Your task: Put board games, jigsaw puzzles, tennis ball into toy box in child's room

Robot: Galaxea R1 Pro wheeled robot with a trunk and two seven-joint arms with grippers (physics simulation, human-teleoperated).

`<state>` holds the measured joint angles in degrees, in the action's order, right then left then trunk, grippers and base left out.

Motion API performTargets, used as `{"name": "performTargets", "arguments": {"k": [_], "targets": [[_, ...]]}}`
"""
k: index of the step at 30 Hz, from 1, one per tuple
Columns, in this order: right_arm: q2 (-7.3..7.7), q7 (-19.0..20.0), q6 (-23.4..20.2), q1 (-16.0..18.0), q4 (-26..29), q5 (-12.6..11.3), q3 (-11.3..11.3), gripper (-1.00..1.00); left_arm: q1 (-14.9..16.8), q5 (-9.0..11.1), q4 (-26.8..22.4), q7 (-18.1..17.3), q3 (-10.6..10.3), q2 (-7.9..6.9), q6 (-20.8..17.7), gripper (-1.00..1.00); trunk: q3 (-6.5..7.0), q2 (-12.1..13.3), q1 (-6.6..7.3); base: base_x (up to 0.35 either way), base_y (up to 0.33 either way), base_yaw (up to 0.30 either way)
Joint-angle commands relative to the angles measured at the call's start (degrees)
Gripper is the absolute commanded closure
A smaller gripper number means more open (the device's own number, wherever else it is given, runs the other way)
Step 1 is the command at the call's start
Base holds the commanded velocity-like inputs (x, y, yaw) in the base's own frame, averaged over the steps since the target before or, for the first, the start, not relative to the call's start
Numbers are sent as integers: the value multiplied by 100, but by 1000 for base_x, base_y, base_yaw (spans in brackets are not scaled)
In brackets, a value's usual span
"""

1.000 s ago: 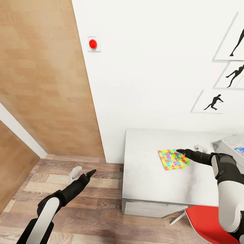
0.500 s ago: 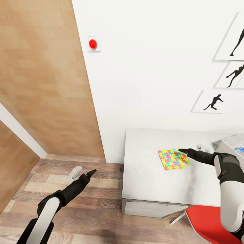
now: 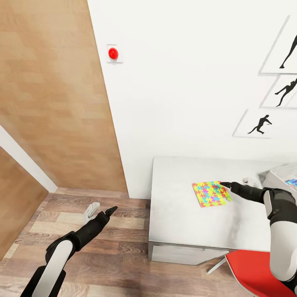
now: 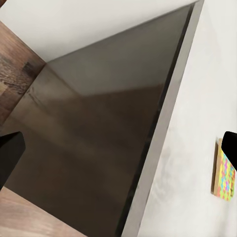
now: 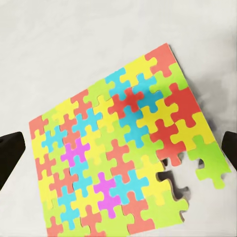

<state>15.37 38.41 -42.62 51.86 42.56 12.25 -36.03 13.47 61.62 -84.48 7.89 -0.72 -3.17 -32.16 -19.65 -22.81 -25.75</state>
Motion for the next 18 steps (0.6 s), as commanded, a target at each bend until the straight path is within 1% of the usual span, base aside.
{"name": "performTargets", "arguments": {"k": [1,8,18], "targets": [[-3,51,-17,8,-34,60,-28,-100,4,62,-10,54,-7,-5,-10,-100,-10,-11,-3,0,0,0],[5,46,-5,15,-348,46,-35,-100,0,66,-9,54,-14,-1,-10,-100,-10,-11,-3,0,0,0],[-12,44,2,15,-441,42,-33,-100,0,69,-13,54,-16,0,-10,-100,-10,-11,-3,0,0,0]]}}
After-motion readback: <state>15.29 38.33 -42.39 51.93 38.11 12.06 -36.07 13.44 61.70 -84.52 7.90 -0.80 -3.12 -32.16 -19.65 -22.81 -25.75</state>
